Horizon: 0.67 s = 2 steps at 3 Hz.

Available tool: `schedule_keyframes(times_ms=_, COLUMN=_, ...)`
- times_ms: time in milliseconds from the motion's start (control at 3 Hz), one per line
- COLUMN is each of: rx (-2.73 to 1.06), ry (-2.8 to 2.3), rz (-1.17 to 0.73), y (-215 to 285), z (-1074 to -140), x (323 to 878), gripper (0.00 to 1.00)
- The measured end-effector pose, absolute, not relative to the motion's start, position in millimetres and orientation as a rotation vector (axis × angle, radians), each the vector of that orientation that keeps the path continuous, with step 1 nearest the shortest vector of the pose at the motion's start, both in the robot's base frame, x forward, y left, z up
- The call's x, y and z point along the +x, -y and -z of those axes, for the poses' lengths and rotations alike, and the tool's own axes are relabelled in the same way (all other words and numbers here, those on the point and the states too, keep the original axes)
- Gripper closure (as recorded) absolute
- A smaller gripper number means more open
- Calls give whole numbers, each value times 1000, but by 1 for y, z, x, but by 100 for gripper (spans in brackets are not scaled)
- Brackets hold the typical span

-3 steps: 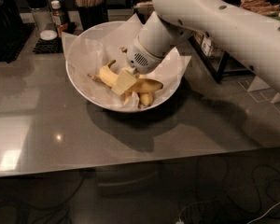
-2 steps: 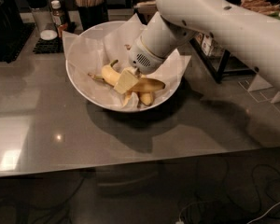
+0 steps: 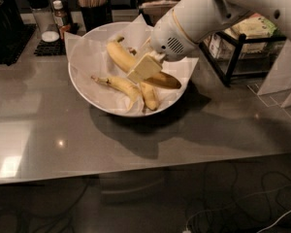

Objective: Pick banana from white bowl

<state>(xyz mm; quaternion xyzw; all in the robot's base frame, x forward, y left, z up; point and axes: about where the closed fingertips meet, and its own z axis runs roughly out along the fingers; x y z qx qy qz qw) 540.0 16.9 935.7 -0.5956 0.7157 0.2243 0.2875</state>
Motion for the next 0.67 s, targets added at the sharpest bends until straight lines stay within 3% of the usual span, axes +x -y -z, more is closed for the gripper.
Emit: schedule_keyframes(times_ms=667, rx=-1745, ry=-1704, rz=-800, y=18, z=-972, x=471, gripper=100)
